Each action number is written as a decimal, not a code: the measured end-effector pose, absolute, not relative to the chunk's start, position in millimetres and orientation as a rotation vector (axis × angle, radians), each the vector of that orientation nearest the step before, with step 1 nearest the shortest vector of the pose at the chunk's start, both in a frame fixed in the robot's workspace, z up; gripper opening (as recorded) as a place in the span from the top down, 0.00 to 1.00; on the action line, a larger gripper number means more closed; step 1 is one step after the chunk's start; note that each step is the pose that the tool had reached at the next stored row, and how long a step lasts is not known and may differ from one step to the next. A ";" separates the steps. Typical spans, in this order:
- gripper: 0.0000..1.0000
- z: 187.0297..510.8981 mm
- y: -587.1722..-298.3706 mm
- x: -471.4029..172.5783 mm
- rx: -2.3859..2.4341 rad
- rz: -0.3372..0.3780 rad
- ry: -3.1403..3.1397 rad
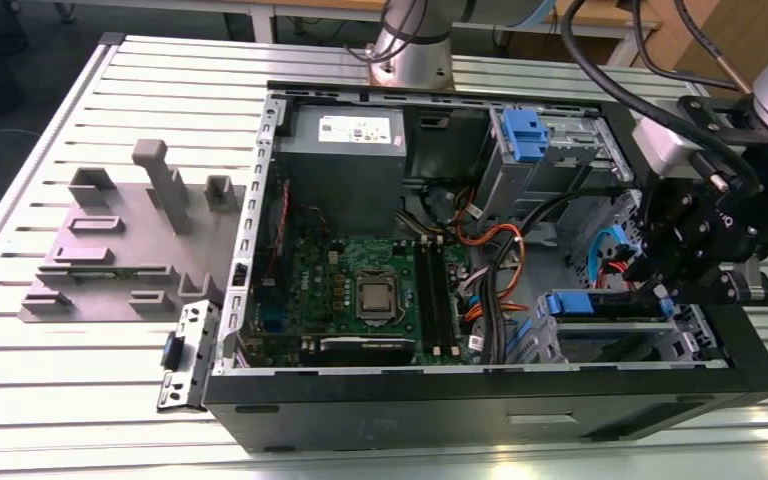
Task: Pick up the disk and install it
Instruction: 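Insert the first disk wire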
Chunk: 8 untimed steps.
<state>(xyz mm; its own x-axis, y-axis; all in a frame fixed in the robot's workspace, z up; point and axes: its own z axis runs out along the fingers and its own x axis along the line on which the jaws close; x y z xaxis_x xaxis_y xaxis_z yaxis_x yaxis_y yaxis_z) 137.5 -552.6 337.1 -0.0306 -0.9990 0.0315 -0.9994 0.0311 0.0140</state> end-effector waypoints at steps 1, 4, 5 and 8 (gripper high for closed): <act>0.71 337.1 -552.6 137.4 2.164 0.018 -2.232; 0.78 337.2 -552.6 137.4 2.164 0.018 -2.232; 0.84 337.2 -552.6 137.5 2.164 0.018 -2.232; 0.89 337.2 -552.6 137.4 2.164 0.018 -2.232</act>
